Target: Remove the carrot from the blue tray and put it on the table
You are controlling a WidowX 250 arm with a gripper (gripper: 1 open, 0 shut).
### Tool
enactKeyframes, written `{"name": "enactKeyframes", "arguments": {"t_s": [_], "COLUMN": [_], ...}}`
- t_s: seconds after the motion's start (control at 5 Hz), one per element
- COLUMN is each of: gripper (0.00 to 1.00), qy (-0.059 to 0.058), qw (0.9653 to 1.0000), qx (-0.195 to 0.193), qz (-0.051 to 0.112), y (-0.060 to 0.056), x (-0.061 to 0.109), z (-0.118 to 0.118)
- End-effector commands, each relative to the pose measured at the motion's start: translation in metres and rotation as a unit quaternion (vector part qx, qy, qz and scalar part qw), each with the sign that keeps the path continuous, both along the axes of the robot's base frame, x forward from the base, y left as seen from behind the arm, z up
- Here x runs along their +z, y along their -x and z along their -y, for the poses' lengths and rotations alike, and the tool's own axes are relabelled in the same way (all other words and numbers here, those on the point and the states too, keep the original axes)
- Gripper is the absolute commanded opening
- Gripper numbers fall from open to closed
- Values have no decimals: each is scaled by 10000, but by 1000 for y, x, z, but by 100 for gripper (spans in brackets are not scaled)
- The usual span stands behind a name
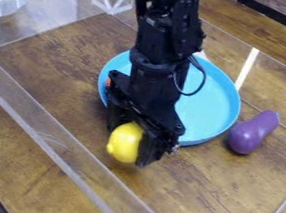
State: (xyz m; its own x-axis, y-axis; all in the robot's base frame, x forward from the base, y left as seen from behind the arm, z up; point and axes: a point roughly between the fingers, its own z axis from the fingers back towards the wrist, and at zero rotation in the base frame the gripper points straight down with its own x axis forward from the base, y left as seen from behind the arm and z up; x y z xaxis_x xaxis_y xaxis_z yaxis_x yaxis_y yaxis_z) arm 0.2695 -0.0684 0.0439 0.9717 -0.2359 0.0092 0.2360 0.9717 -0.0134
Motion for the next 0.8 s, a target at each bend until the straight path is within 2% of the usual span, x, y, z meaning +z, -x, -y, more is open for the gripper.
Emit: {"name": "enactKeyframes", "arguments": {"t_s": [0.0,0.2,0.6], "gripper": [100,100,100], "qy": [86,50,-6], "qw": [9986,9983,9983], "qx": [-76,-59,-69], "qz": [507,576,584], "y": [-12,-11,-15], "x": [23,26,39], "z": [11,13,13]}}
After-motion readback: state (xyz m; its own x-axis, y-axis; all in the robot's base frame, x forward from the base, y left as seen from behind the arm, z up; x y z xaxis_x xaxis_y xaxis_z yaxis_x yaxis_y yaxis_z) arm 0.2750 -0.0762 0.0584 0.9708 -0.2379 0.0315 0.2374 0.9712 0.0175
